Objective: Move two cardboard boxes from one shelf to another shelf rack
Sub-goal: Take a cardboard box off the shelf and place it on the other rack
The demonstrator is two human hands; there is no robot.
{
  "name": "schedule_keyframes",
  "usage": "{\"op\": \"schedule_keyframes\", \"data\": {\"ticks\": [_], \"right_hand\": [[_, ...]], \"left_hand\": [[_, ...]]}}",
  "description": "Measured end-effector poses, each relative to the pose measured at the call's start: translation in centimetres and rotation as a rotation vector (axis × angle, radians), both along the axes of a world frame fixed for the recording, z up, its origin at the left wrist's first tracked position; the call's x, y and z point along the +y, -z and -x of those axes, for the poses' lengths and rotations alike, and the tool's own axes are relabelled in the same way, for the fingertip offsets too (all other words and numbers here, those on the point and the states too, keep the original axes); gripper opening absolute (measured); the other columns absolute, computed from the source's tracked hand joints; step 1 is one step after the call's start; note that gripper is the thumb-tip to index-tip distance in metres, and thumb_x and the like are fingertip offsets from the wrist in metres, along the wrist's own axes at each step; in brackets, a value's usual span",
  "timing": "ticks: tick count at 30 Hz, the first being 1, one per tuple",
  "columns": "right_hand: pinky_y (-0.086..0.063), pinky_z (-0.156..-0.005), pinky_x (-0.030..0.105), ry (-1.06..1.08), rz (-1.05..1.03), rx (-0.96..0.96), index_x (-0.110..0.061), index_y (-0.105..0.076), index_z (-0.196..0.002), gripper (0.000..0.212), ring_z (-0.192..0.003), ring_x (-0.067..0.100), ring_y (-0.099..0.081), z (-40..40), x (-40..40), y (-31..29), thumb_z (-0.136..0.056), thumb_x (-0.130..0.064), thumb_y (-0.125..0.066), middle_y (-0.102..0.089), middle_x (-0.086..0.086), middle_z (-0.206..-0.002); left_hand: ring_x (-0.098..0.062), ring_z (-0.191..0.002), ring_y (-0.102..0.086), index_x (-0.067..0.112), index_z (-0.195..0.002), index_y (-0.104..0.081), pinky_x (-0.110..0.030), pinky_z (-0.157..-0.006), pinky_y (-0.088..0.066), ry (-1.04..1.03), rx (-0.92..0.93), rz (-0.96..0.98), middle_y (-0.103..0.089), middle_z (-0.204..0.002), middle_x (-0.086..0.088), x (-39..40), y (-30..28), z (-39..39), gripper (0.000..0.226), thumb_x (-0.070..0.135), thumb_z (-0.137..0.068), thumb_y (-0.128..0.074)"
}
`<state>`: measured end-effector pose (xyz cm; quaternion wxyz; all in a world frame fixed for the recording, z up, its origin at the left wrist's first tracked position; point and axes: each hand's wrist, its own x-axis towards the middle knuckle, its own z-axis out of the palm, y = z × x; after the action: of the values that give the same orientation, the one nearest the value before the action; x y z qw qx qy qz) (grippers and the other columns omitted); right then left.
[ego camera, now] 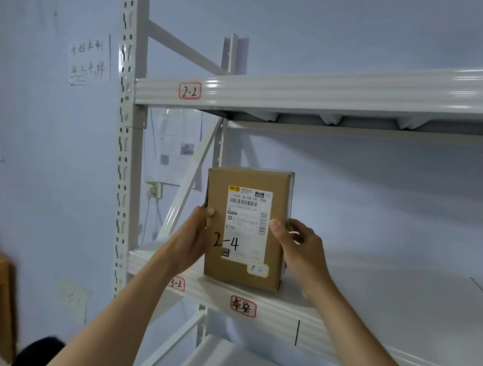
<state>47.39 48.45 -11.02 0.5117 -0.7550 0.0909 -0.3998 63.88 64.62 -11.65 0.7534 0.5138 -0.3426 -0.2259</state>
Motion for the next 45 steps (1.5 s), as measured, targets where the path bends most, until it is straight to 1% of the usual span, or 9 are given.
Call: {"op": "schedule_keyframes", "data": {"ticks": [8,20,24,28,31,33,36,41,45], "right_hand": [[-0.054,-0.085,0.026,0.051,-0.013,0.077,-0.027,-0.072,-0.115,0.089,-0.109,0.015,-0.070,1.9,-2.0,1.2,-0.048,-0.085,-0.073,-0.077,-0.003,-0.112],[-0.049,-0.107,0.042,0.059,-0.066,0.269,-0.039,-0.067,-0.114,0.063,-0.108,0.013,-0.072,2.9,-0.4,0.1,-0.060,-0.070,-0.073,-0.077,-0.008,-0.114],[-0.043,-0.113,0.045,0.054,-0.069,0.349,-0.044,-0.063,-0.116,0.059,-0.118,0.014,-0.065,3.4,0.1,-0.4,-0.063,-0.070,-0.071,-0.070,-0.008,-0.128],[-0.033,-0.118,0.041,0.105,-0.045,0.472,-0.033,-0.022,-0.160,0.117,-0.141,0.018,-0.045,5.0,0.9,-1.2,-0.060,-0.078,-0.063,-0.046,-0.008,-0.152],[-0.039,-0.111,0.040,0.196,0.038,0.545,-0.026,-0.009,-0.163,0.128,-0.142,0.022,-0.044,6.9,2.0,-0.9,-0.059,-0.076,-0.064,-0.040,0.000,-0.157],[-0.039,-0.112,0.040,0.267,0.155,0.621,-0.023,-0.009,-0.163,0.131,-0.144,0.024,-0.041,8.3,2.5,-0.3,-0.059,-0.079,-0.066,-0.036,0.002,-0.160],[-0.030,-0.118,0.041,0.378,0.320,0.706,-0.016,-0.012,-0.163,0.119,-0.150,0.027,-0.030,10.8,2.9,-0.1,-0.074,-0.075,-0.065,-0.026,0.006,-0.167],[-0.035,-0.115,0.043,0.484,0.479,0.823,-0.017,-0.018,-0.162,0.102,-0.149,0.028,-0.033,17.4,3.0,-0.2,-0.085,-0.078,-0.048,-0.027,0.007,-0.166],[-0.038,-0.111,0.043,0.589,0.558,0.898,-0.020,-0.024,-0.160,0.092,-0.146,0.028,-0.036,25.3,2.4,0.3,-0.089,-0.075,-0.043,-0.033,0.006,-0.163]], "left_hand": [[-0.040,-0.140,-0.050,0.013,-0.147,-0.053,-0.066,-0.118,-0.030,0.129,-0.163,-0.083,-0.059,-0.147,-0.017,-1.6,1.2,-1.1,0.077,0.049,-0.081,-0.070],[-0.023,-0.129,-0.063,0.018,-0.137,-0.062,-0.038,-0.104,-0.052,0.135,-0.281,-0.132,-0.070,-0.135,-0.006,-1.5,1.5,-1.9,0.038,0.031,-0.105,-0.049],[-0.017,-0.129,-0.063,0.015,-0.144,-0.059,-0.040,-0.112,-0.048,0.137,-0.353,-0.181,-0.070,-0.136,0.000,-0.7,1.3,-2.0,0.047,0.038,-0.103,-0.049],[-0.013,-0.137,-0.055,0.029,-0.143,-0.060,-0.042,-0.117,-0.041,0.143,-0.421,-0.302,-0.066,-0.141,0.009,1.6,1.1,-1.7,0.065,0.067,-0.091,-0.053],[-0.020,-0.125,-0.057,0.034,-0.126,-0.065,-0.039,-0.104,-0.045,-0.028,-0.532,-0.412,-0.065,-0.132,0.005,3.1,1.1,-0.6,0.069,0.082,-0.081,-0.044],[-0.029,-0.127,-0.058,0.023,-0.136,-0.061,-0.042,-0.103,-0.046,-0.207,-0.757,-0.629,-0.064,-0.136,-0.008,3.5,1.3,0.2,0.076,0.077,-0.086,-0.046],[-0.035,-0.132,-0.058,0.006,-0.151,-0.047,-0.045,-0.109,-0.047,-0.333,-0.903,-0.827,-0.056,-0.150,-0.016,4.1,1.9,2.3,0.084,0.067,-0.094,-0.046],[-0.033,-0.114,-0.066,0.006,-0.131,-0.066,-0.044,-0.099,-0.053,-0.312,-0.980,-1.029,-0.069,-0.130,-0.015,4.3,4.1,5.7,0.080,0.071,-0.094,-0.038],[-0.037,-0.126,-0.059,0.008,-0.134,-0.064,-0.043,-0.107,-0.045,-0.289,-1.099,-1.053,-0.065,-0.137,-0.017,1.9,4.8,13.1,0.086,0.076,-0.092,-0.032]]}}
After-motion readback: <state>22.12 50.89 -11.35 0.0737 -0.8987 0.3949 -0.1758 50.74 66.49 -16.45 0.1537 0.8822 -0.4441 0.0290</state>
